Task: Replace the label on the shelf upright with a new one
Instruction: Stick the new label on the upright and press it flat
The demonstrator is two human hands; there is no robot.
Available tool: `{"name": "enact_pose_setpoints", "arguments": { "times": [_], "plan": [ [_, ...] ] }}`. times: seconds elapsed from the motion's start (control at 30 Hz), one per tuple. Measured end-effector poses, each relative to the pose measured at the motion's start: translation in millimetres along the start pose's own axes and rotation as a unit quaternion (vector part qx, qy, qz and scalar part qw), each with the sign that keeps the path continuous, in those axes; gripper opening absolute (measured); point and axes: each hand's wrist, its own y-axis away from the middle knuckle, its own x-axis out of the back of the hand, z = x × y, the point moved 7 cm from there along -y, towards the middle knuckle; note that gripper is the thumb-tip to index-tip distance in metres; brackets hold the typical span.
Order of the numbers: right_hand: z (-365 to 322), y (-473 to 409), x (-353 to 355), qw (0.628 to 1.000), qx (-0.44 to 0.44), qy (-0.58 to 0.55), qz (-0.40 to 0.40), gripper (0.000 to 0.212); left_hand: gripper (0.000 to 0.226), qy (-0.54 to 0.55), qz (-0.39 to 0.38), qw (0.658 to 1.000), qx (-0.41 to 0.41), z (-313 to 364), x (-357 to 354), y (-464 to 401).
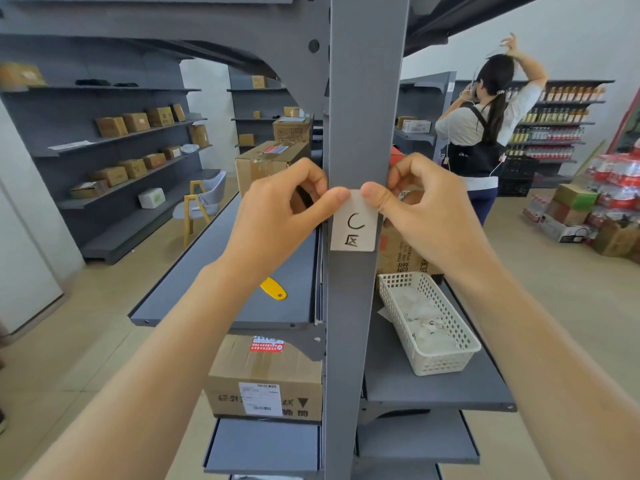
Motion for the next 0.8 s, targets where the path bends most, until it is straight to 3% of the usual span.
{"name": "enact_pose_setpoints", "arguments": {
  "times": [0.2,0.47,0.67,0.8],
  "plan": [
    [15,12,-12,0.997,-0.005,-0.068,-0.021,0.042,0.029,0.011,-0.009,1.0,-0.024,-7,-10,7],
    [51,41,-29,0.995,-0.045,-0.067,-0.051,0.048,0.031,0.026,-0.041,0.999,-0.013,-26,-24,34],
    [31,40,-22,0.999,-0.004,-0.004,-0.048,0.042,0.036,-0.083,-0.083,0.991,-0.065,-14,-10,26],
    [3,22,-9,0.999,0.031,-0.031,-0.011,0.035,0.034,-0.081,-0.019,0.995,-0.046,6,11,2]
  ]
}}
